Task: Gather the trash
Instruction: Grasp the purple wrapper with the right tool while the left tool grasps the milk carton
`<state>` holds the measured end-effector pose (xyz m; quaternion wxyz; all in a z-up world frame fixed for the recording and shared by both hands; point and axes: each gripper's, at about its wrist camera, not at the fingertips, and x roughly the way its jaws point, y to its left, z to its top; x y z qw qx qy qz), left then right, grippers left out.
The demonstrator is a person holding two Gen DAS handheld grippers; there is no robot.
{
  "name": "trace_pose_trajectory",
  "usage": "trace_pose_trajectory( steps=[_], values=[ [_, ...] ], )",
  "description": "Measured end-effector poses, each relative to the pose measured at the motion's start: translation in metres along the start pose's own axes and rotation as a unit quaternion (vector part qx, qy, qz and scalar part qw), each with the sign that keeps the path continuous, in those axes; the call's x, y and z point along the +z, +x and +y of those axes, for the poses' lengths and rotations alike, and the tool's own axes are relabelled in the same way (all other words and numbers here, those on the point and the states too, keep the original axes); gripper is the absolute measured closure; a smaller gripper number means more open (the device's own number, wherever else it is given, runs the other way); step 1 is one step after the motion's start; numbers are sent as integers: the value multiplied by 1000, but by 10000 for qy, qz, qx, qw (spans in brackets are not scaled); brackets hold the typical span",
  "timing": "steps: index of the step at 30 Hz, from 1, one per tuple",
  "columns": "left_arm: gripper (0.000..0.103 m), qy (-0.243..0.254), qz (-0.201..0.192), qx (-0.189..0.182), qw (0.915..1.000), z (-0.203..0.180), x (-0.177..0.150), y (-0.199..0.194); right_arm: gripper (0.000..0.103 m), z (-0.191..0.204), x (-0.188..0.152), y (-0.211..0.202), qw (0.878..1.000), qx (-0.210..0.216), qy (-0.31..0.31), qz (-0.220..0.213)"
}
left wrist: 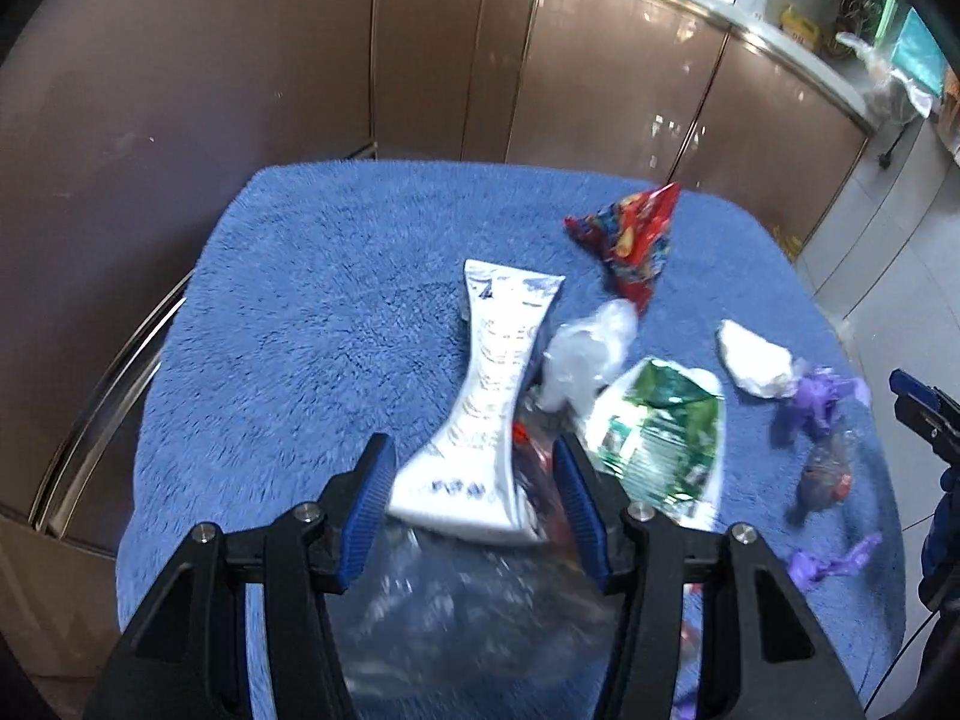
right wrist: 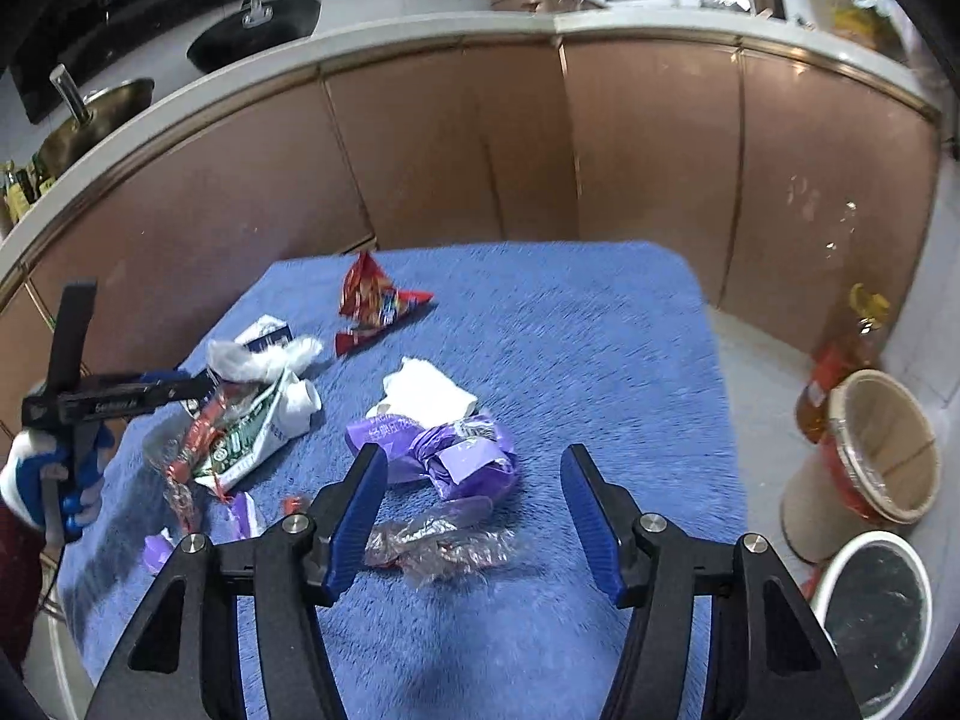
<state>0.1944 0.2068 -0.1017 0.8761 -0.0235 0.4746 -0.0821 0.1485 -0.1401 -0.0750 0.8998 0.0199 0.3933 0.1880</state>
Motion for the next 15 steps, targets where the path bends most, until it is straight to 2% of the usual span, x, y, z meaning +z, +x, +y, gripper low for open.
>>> trace_pose_trajectory(
  steps=[4, 6, 8, 15],
  values=[
    [51, 89, 260, 28, 9996, 3, 9, 21, 43, -2, 2, 29, 9994, 121, -122, 285],
    [59, 109, 361, 31, 9993, 4, 12, 30, 43, -4, 3, 39, 9989, 226, -152, 379],
    [61, 64, 453, -69, 9989, 7, 15, 39, 43, -7, 5, 52, 9982, 356, -140, 465],
    [65, 140, 449, -256, 9986, 7, 13, 44, 43, -19, 6, 78, 9952, 691, -16, 689]
  ],
)
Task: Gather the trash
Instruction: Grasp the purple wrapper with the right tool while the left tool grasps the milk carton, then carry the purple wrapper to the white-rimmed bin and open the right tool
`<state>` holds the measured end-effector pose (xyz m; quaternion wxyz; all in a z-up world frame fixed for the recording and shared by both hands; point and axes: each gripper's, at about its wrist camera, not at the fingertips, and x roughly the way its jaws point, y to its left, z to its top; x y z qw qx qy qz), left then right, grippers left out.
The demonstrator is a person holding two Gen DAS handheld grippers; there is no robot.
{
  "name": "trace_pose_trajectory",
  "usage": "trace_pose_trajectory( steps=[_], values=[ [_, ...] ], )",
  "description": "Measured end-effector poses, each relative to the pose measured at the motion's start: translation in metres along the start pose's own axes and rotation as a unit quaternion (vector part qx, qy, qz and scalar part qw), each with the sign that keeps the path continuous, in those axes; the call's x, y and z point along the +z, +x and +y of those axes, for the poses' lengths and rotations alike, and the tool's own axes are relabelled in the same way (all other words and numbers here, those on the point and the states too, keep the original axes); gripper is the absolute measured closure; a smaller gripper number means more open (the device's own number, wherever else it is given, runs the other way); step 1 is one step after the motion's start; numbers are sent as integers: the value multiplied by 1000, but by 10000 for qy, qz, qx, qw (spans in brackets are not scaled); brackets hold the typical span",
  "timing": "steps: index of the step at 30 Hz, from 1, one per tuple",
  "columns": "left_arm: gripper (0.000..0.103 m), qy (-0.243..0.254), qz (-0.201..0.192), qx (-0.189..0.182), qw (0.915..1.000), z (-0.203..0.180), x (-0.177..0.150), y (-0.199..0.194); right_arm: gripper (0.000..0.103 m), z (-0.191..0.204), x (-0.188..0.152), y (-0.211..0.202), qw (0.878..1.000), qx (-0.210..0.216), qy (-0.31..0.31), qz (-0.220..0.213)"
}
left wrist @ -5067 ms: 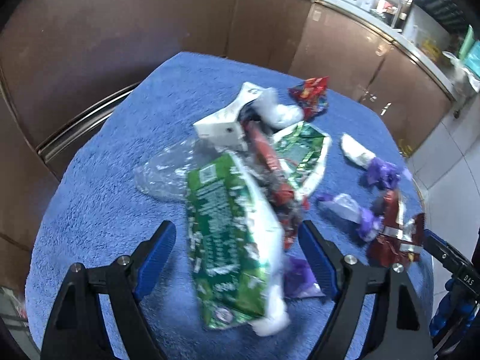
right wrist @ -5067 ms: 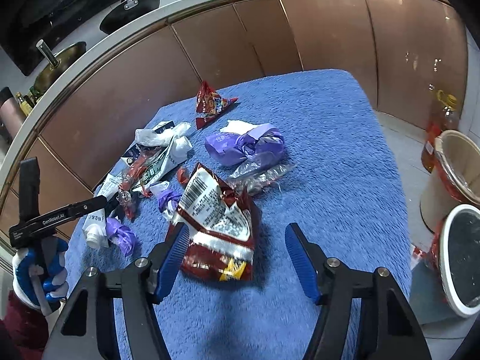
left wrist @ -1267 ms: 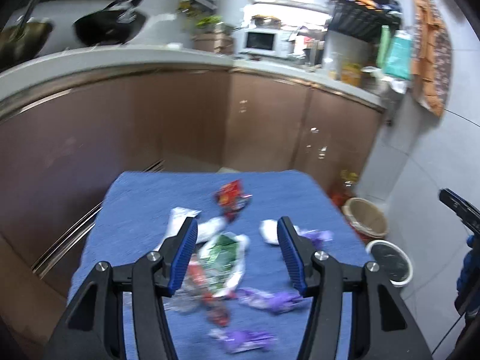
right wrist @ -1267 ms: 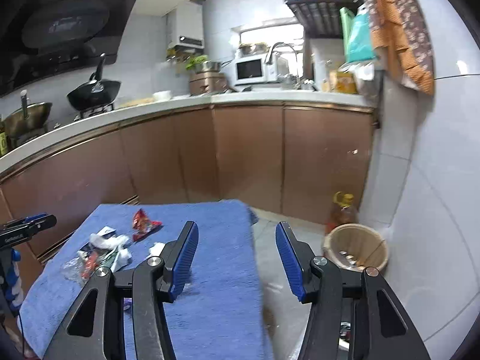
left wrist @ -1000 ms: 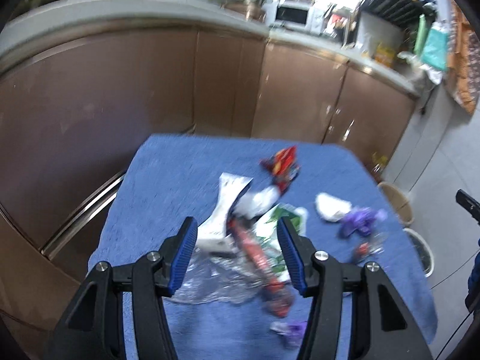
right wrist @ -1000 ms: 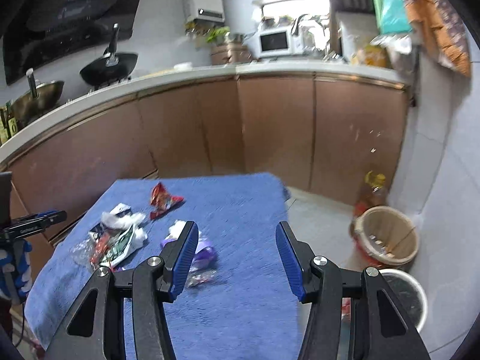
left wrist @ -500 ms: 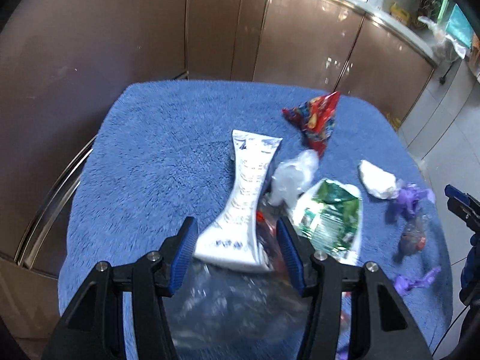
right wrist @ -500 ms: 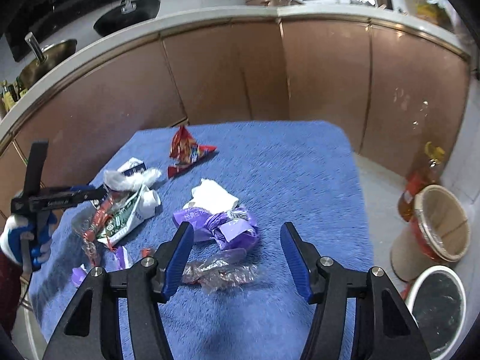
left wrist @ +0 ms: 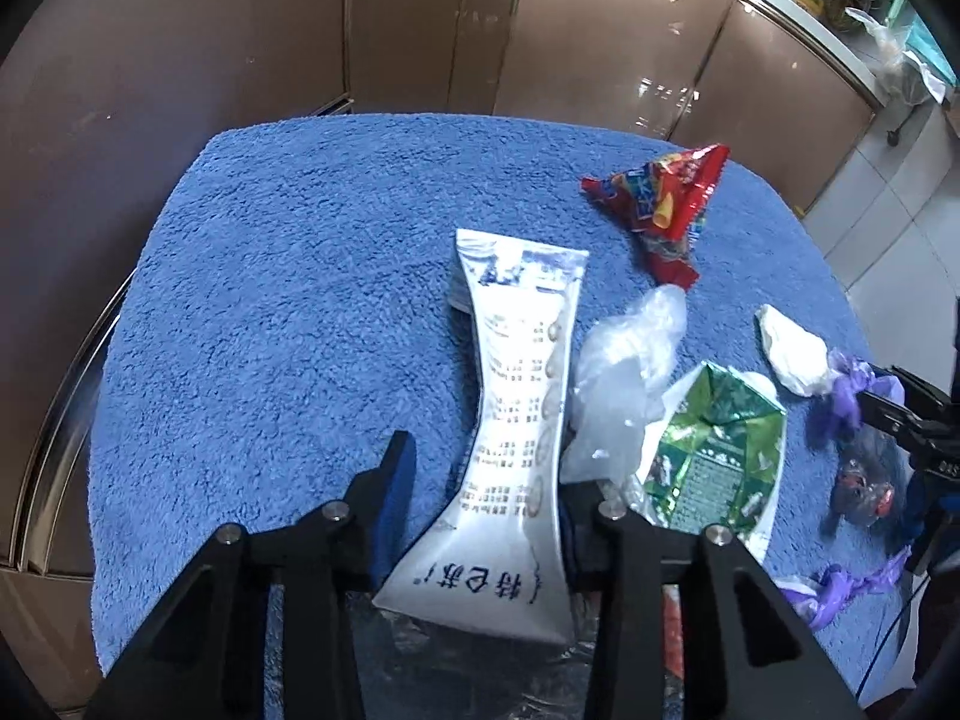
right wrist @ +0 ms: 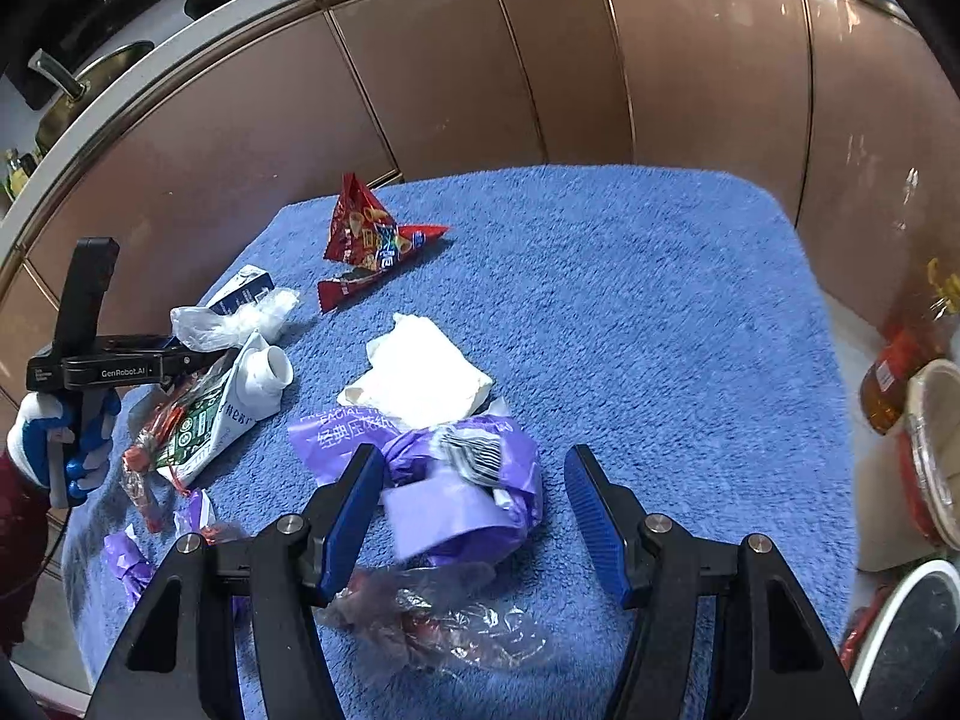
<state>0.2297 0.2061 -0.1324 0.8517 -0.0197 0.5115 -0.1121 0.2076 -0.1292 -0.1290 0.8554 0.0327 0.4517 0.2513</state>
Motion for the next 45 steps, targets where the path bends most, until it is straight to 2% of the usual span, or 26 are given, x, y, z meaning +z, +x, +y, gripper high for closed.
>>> trace_pose_trajectory(
  steps=[2, 4, 8, 11, 17, 20, 31, 45],
  values=[
    [65, 115, 13, -181, 9998, -2, -4, -3, 43, -3, 0, 2, 10000, 85, 47, 12],
    [65, 219, 30, -121, 9997, -5, -7, -4, 44, -5, -1, 2, 9999, 132, 70, -5],
    [65, 299, 17, -171, 9994, -6, -8, -5, 55, -4, -2, 0, 9999, 147, 61, -5],
    [68, 356, -54, -121, 9993, -5, -8, -8, 58, 0, -3, -3, 10000, 71, -16, -54],
    [77, 57, -301, -200, 9993, 4, -4, -19, 62, 3, -2, -16, 9998, -10, -16, -205],
    [77, -156, -476, -254, 9984, 10, -3, -30, 63, 8, 0, -26, 9995, -56, -51, -319],
    [78, -519, -1206, -342, 9908, 16, -8, -95, 63, 19, 8, -79, 9962, -145, -39, -861],
    [78, -256, -1966, -478, 9790, -28, -29, -190, 63, 43, -20, -176, 9848, -210, -42, -1725]
  ],
)
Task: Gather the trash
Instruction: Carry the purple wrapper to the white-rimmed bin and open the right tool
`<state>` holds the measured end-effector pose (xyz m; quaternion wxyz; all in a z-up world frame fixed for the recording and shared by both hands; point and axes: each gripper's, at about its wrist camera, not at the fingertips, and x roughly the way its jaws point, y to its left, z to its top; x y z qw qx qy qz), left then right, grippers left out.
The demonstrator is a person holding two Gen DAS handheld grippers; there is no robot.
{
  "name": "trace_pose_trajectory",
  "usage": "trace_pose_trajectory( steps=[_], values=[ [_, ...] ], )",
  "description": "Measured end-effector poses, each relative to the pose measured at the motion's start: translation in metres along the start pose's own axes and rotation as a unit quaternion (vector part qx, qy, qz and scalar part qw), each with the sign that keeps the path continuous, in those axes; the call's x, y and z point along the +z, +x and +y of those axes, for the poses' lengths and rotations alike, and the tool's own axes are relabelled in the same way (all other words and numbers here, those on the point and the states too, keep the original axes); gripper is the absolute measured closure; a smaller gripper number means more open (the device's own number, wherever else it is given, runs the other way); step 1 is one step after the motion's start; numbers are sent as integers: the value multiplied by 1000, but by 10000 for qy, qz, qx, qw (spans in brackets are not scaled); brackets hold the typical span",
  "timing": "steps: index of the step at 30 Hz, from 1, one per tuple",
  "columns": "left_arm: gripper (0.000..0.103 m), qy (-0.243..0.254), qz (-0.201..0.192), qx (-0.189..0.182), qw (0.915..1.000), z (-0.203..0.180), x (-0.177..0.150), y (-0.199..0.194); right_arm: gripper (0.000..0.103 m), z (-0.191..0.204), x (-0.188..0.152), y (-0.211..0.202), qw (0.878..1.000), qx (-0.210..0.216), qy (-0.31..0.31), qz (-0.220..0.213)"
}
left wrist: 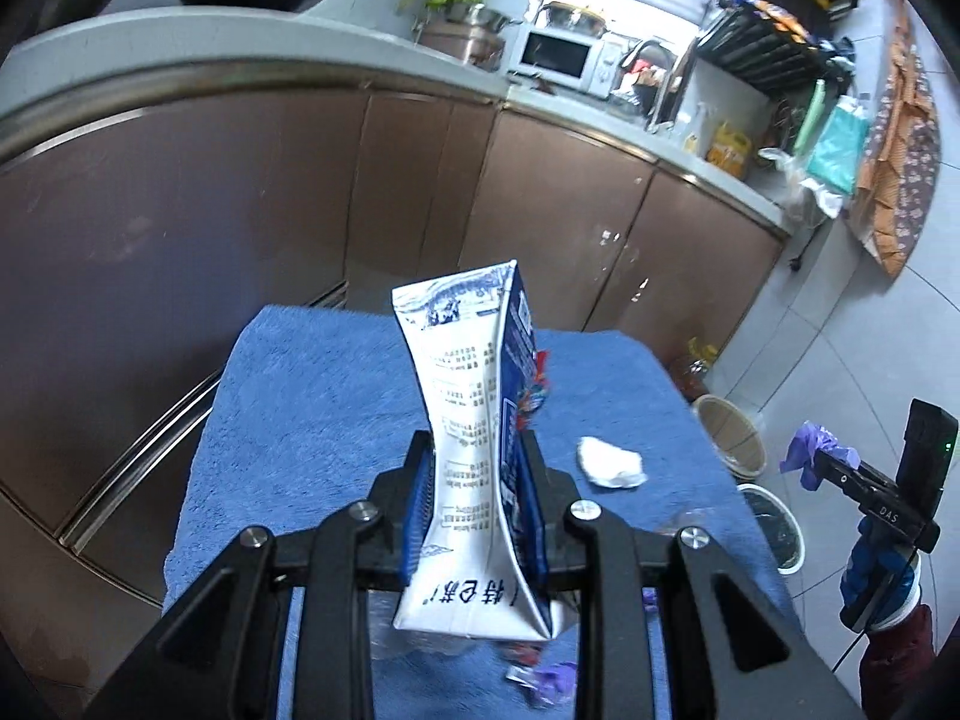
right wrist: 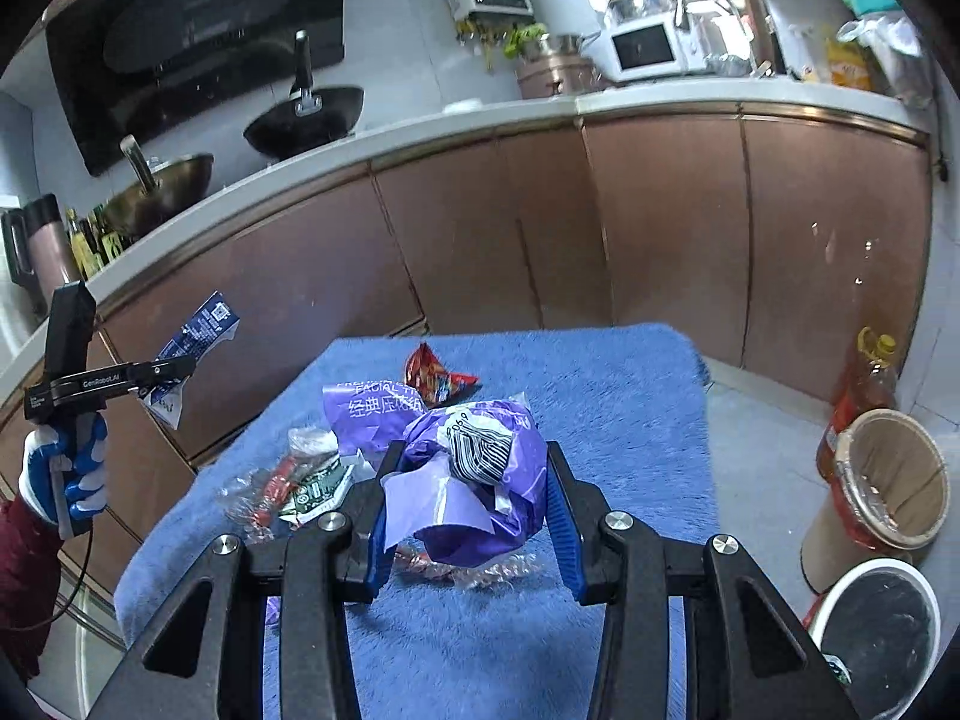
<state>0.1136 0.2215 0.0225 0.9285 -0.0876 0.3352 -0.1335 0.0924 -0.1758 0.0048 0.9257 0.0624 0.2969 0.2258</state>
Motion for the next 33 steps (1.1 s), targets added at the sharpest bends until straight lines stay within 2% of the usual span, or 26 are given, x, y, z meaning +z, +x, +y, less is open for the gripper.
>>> trace_pose_trajectory(
  steps=[7, 11, 15, 20, 25, 31, 33],
  values=[
    [78, 413, -36, -414, 9983, -65, 2, -8, 63, -25, -15, -52, 9978, -410, 372, -369],
    [78, 741, 33, -831, 9938, -121, 5, 5, 63, -52, -28, -86, 9925, -891, 611, -573],
    [78, 1048, 171, -1232, 9867, -181, 7, 29, 63, -79, -36, -120, 9808, -1613, 763, -791],
    [78, 1541, 508, -1752, 9711, -269, 0, 76, 63, -115, -51, -141, 9615, -2396, 1018, -884],
    [78, 1980, 968, -2247, 9492, -355, -19, 133, 63, -156, -74, -142, 9470, -2744, 1503, -730],
    [78, 2446, 1478, -2545, 9239, -444, -52, 196, 63, -211, -107, -138, 9262, -3238, 1891, -383],
    [78, 2523, 1639, -2555, 9188, -461, -64, 214, 63, -226, -115, -134, 9185, -3413, 1980, -256]
  ],
)
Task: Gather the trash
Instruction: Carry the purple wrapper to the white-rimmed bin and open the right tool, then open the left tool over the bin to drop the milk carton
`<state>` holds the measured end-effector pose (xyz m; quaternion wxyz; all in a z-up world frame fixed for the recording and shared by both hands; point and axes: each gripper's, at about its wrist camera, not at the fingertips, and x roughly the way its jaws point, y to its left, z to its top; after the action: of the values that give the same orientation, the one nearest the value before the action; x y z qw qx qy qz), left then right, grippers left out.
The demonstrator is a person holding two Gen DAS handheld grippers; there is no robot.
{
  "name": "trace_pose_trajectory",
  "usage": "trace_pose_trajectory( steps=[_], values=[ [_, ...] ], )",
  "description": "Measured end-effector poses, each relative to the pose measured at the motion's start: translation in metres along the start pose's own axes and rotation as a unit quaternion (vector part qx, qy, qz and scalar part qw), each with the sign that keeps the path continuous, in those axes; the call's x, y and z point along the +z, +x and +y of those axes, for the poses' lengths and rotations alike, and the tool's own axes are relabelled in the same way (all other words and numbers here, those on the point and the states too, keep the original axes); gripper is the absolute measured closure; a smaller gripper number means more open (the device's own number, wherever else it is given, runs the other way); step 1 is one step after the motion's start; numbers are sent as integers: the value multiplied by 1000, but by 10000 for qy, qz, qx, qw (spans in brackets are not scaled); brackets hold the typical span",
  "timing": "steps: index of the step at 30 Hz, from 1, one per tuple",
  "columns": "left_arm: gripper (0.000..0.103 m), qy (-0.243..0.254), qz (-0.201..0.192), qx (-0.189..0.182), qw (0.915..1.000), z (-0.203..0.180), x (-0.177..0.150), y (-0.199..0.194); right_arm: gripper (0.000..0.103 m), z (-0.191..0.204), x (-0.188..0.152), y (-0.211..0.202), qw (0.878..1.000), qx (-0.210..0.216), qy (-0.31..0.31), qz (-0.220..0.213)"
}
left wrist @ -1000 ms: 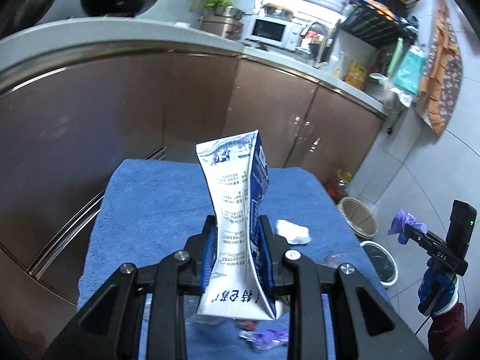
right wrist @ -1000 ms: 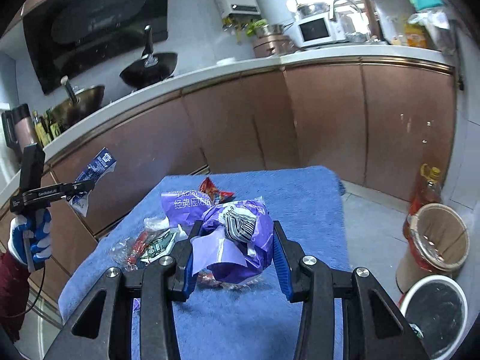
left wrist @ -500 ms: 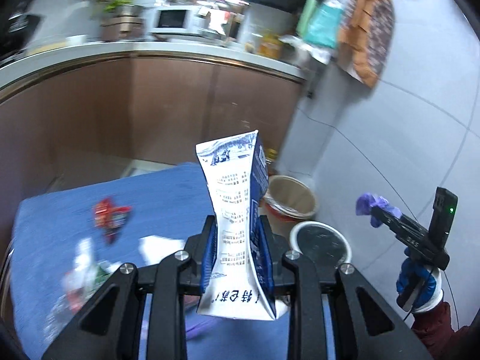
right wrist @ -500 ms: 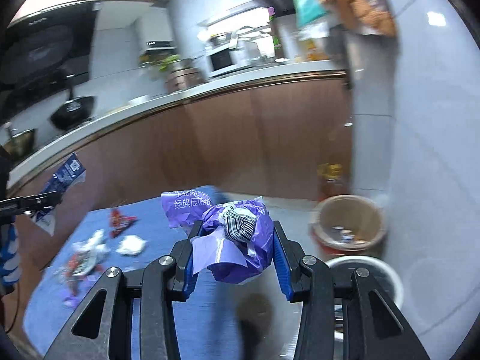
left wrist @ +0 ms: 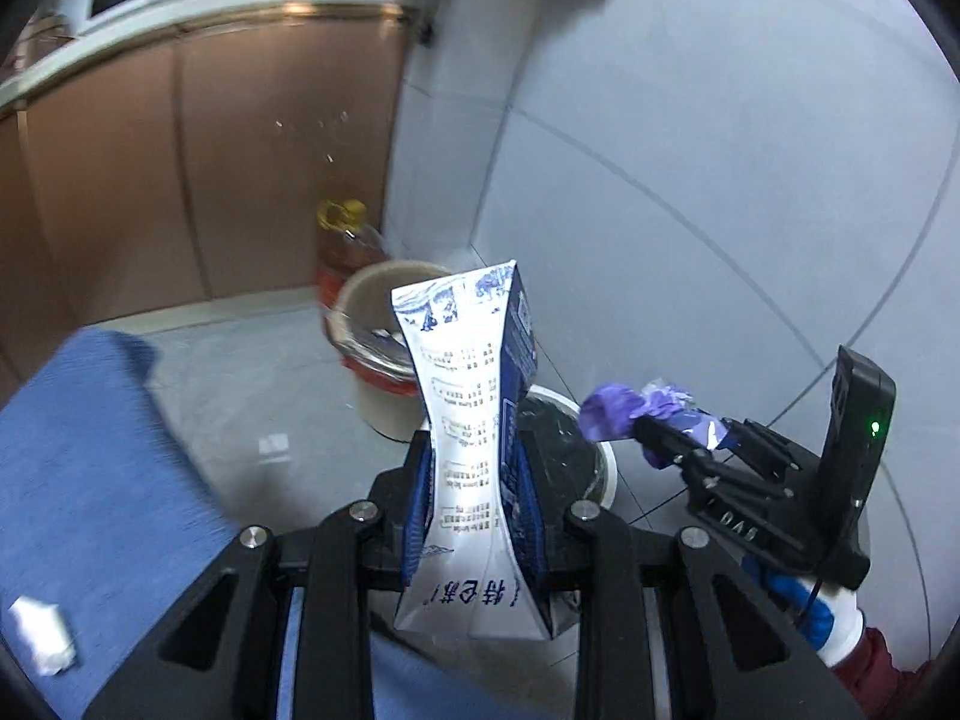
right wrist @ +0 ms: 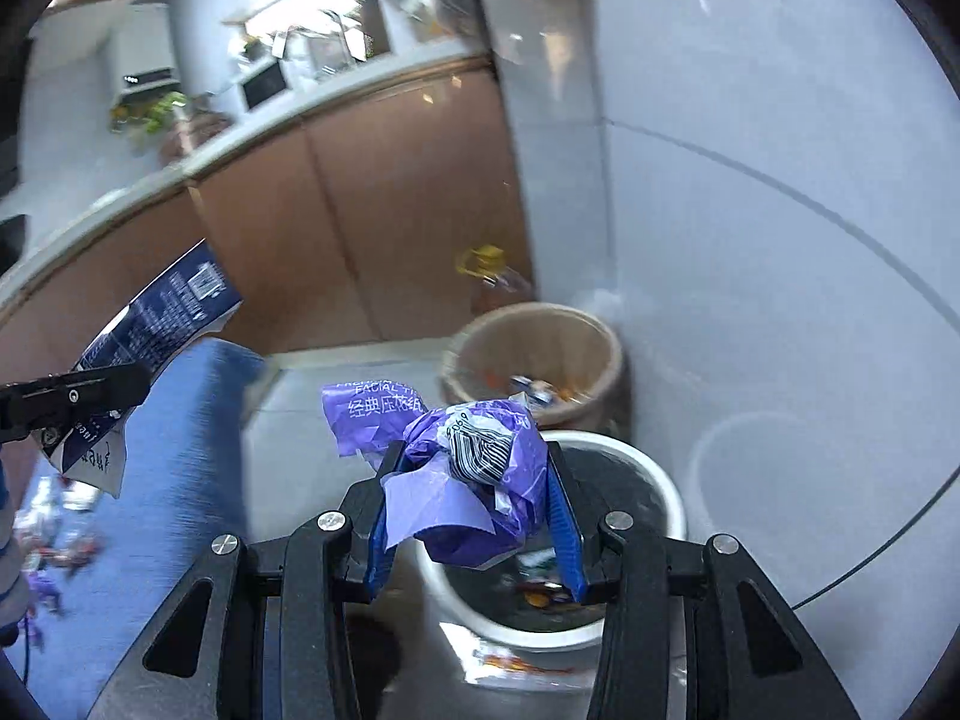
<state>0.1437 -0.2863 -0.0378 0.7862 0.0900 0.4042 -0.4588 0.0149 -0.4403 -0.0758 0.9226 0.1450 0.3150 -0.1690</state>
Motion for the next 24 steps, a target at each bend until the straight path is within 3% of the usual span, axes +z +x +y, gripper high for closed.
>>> trace_pose_trajectory(
  steps=[6, 13, 16, 24],
  values=[
    [78, -163, 565, -190, 9981, -14, 13, 89, 62, -23, -13, 45, 9979, -519, 36, 384],
    [76, -375, 899, -297, 9948, -31, 19, 148, 57, -47, -26, 75, 9937, -884, 156, 675],
    [64, -459, 920, -445, 9937, -33, 22, 154, 54, -53, -29, 81, 9921, -988, 160, 761],
    [62, -614, 738, -613, 9935, -26, 19, 134, 46, -52, -29, 80, 9913, -1076, 153, 745]
  ],
)
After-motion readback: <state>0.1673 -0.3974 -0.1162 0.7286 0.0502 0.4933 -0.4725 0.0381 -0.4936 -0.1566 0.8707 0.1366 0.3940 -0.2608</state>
